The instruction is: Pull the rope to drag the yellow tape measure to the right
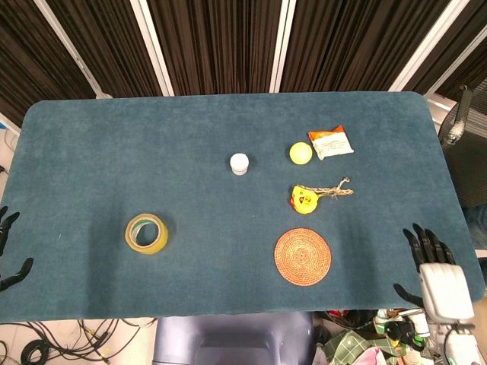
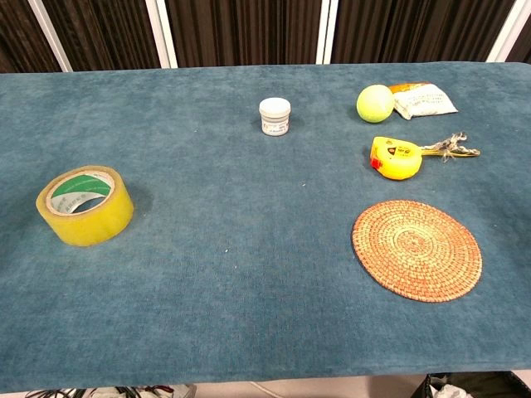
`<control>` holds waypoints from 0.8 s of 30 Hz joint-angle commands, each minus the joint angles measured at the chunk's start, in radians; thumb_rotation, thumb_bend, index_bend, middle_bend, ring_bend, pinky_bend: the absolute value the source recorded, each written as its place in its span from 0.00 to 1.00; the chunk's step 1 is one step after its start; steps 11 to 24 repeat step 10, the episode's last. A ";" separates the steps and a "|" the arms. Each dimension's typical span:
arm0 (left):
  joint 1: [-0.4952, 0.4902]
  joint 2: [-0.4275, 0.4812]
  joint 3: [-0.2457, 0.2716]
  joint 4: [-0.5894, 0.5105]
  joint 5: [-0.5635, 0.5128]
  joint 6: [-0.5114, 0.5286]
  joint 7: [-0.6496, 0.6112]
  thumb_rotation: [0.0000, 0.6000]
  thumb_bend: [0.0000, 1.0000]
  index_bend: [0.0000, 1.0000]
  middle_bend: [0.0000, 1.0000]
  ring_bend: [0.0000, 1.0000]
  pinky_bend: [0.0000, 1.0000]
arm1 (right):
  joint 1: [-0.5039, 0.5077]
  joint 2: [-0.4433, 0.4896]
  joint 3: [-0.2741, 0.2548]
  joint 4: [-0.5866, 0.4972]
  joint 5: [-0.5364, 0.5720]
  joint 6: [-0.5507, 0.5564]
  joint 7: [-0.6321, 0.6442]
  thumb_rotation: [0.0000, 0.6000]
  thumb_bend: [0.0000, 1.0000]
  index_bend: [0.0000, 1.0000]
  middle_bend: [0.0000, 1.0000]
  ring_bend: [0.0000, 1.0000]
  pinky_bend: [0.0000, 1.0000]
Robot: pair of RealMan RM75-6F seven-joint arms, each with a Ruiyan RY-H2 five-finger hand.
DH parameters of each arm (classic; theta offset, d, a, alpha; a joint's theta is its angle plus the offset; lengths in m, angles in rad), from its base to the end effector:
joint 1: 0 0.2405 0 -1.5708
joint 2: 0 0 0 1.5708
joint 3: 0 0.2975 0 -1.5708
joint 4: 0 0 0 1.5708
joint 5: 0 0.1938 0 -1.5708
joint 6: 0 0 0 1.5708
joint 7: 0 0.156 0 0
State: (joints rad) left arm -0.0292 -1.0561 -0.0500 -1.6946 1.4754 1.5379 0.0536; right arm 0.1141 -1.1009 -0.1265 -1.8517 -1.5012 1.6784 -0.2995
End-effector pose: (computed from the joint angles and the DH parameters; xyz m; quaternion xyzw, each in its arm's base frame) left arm -0.3396 0.1750 0.2157 -0.5731 -0.3833 -0.3739 0.6203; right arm -0.3003 -0.1669 0.1872 0.6075 -0.3574 0.3653 0.6080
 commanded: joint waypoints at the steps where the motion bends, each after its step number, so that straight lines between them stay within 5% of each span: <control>1: 0.001 0.003 0.002 -0.002 0.004 0.002 -0.001 1.00 0.30 0.10 0.00 0.00 0.00 | -0.040 -0.026 -0.012 0.062 -0.047 0.036 0.011 1.00 0.05 0.00 0.00 0.02 0.14; 10: 0.003 -0.001 0.013 0.007 0.043 0.018 0.011 1.00 0.30 0.11 0.00 0.00 0.00 | -0.031 -0.018 0.034 0.144 -0.005 -0.033 0.104 1.00 0.05 0.00 0.00 0.02 0.14; 24: 0.003 -0.001 0.013 0.007 0.043 0.018 0.011 1.00 0.30 0.11 0.00 0.00 0.00 | -0.031 -0.018 0.034 0.144 -0.005 -0.033 0.104 1.00 0.05 0.00 0.00 0.02 0.14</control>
